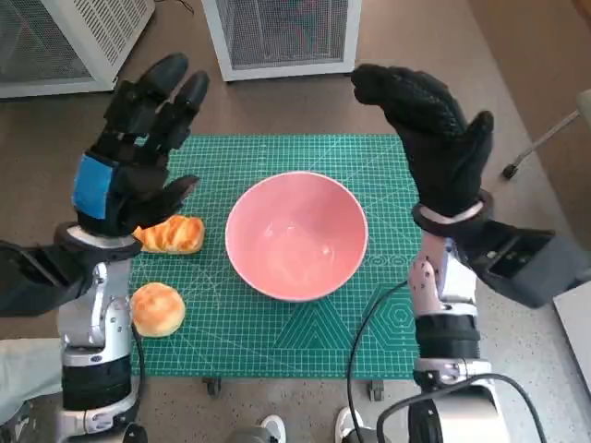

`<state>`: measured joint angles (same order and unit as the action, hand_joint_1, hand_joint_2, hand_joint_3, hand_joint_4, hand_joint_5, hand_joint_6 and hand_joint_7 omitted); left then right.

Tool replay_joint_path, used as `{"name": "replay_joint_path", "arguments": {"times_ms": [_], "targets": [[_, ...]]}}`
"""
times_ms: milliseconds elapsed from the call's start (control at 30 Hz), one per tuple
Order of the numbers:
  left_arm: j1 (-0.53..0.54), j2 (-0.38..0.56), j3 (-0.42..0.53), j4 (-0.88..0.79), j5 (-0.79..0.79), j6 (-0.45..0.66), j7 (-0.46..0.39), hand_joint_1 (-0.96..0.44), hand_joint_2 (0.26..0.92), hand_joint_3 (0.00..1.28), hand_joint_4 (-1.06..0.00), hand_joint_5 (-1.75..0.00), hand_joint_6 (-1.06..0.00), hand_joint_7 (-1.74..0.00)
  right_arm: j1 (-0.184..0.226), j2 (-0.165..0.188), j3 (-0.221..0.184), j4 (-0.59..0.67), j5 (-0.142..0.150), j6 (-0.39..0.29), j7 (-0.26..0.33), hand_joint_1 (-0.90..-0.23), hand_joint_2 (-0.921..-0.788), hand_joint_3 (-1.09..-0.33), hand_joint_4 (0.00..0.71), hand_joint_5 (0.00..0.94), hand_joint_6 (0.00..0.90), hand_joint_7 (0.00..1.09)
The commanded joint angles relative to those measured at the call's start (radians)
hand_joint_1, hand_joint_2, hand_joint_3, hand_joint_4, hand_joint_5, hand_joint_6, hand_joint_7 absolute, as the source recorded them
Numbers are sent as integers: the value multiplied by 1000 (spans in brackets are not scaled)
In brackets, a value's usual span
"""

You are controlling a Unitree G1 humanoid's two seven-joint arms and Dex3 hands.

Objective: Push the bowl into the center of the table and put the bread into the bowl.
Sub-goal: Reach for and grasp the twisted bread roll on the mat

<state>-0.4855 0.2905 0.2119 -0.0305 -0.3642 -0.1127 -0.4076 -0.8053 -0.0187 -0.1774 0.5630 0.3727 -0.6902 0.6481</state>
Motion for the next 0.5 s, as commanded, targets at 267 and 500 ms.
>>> {"name": "replay_joint_path", "arguments": {"times_ms": [267,500], "targets": [[-37,3,-6,28,-5,-13,-23,-582,921,208,-245,-6,-202,-384,66,-10,27,-46,-13,7,-25,-658,-921,-620,214,4,336,23],[-21,31,5,13,21,-19,-26,-576,921,182,-259,-11,-203,-380,87,-16,37,-81,-9,11,-28,-651,-921,-621,217,5,334,23]]}}
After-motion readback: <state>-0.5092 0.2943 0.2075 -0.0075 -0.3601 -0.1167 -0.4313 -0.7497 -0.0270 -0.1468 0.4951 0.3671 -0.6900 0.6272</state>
